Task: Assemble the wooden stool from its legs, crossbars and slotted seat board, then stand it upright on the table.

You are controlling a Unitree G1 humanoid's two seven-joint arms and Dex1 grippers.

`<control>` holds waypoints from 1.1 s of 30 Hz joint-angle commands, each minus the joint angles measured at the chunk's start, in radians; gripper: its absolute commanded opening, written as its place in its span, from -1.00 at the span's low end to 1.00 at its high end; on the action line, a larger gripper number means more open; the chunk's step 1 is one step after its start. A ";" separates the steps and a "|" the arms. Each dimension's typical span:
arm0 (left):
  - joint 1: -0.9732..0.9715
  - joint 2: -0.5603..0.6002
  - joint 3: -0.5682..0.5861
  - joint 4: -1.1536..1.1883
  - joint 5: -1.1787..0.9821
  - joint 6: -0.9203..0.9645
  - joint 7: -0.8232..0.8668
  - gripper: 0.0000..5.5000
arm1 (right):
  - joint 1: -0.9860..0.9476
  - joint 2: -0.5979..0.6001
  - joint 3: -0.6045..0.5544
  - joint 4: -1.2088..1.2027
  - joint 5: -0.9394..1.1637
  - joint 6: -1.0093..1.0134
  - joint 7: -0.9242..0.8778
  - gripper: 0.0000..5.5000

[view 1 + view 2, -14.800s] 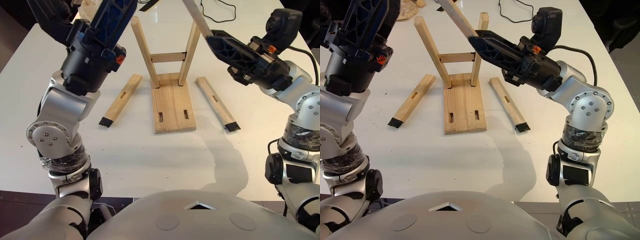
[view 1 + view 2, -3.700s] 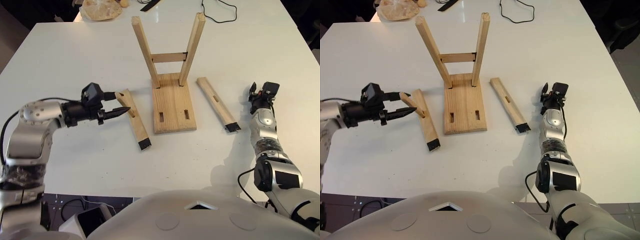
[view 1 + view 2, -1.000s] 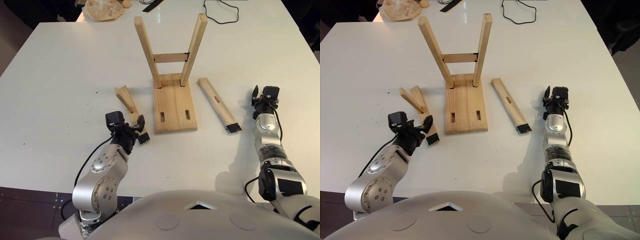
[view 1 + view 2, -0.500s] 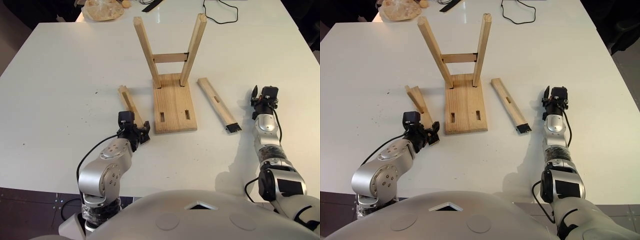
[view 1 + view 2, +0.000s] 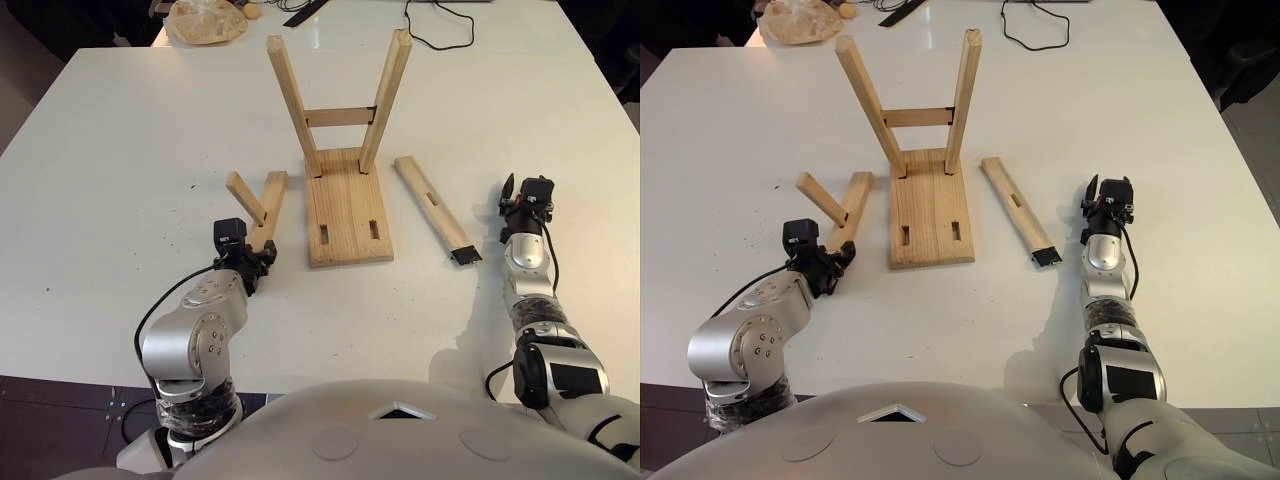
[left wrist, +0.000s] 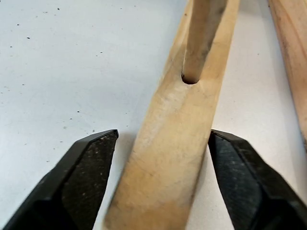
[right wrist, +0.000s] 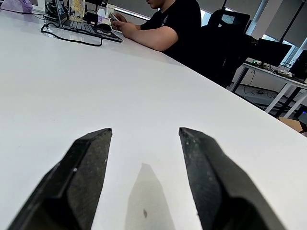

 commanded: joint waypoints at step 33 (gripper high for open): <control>-0.806 0.290 0.483 0.349 -0.838 -0.505 -0.593 -0.27 | -0.730 0.124 -0.165 -0.531 0.789 0.862 0.515 -0.07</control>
